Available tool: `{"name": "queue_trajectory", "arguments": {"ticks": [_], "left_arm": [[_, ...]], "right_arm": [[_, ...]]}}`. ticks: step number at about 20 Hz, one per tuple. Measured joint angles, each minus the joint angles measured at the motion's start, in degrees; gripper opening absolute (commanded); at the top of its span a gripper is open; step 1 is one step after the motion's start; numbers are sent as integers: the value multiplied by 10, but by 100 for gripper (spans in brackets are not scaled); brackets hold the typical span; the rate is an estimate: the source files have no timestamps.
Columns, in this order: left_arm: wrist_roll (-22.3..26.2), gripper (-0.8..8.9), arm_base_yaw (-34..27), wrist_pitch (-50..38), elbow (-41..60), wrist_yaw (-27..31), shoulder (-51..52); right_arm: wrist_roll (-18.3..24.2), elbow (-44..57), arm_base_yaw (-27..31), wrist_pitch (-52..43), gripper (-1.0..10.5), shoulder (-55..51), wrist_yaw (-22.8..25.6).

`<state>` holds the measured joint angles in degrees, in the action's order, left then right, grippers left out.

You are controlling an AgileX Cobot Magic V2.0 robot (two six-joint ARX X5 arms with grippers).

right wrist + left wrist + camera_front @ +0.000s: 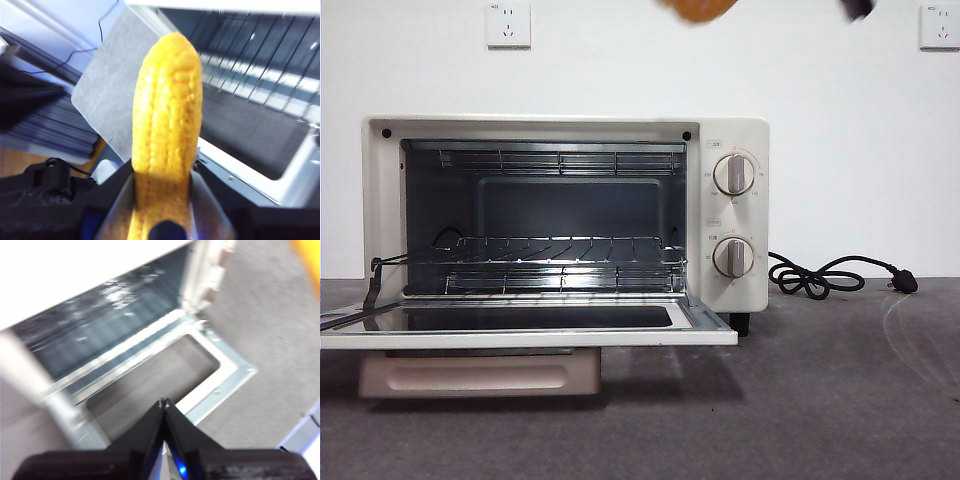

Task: Take the corn from the table,put the corn in the oven

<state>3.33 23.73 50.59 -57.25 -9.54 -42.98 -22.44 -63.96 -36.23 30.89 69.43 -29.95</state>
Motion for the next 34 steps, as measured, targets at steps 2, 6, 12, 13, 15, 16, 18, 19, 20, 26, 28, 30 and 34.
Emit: {"name": "queue_trajectory", "arguments": {"ticks": [2,6,12,13,15,16,18,19,20,26,28,30,34], "left_arm": [[0,-6,-11,10,9,5,37],[-14,-6,-21,26,61,5,115],[-34,-6,-22,42,101,5,162],[-34,-6,-22,42,101,5,163],[-34,-6,-22,42,101,5,163],[-34,-6,-22,42,101,5,163],[-34,-6,-22,42,101,5,163],[-34,-6,-22,42,101,5,163],[-34,-6,-22,42,101,5,163],[-34,-6,-22,43,101,5,163],[-34,-6,-22,43,101,5,163],[-34,-6,-22,43,101,5,163],[-34,-6,-22,43,101,5,163]], "right_arm": [[-19,0,-19,-23,-12,35,-3],[-75,0,-57,-102,-12,104,-16],[-203,0,-77,-219,-12,201,86],[-221,0,-77,-231,-12,216,109],[-247,0,-76,-242,-12,240,165],[-256,0,-76,-247,-12,250,191],[-274,0,-77,-262,-12,261,238],[-281,0,-77,-266,-12,261,260],[-285,0,-77,-276,-12,261,290],[-313,0,-76,-279,-9,262,426],[-314,0,-76,-279,10,266,450],[-316,0,-76,-278,135,276,451],[-318,-2,-75,-281,225,284,447]]}}
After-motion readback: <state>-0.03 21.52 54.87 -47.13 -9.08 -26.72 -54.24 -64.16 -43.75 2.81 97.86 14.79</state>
